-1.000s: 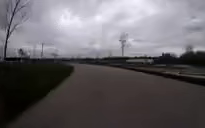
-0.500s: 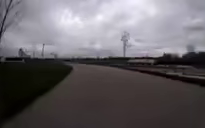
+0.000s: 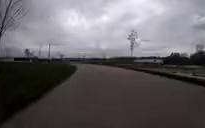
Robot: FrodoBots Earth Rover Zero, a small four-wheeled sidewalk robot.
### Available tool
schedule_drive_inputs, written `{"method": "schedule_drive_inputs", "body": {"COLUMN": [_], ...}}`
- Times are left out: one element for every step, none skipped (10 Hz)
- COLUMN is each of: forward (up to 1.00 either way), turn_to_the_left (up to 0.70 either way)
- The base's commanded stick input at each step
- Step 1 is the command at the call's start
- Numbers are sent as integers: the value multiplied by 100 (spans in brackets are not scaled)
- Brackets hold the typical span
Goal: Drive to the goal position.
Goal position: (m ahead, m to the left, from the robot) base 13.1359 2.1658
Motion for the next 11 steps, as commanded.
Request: {"method": "schedule_drive_inputs", "body": {"forward": [100, 100, 100, 100, 100, 100, 100, 100, 100, 100, 100], "turn_to_the_left": [3, 0, 0, 0, 0, 0, 0, 0, 0, 0, 0]}}
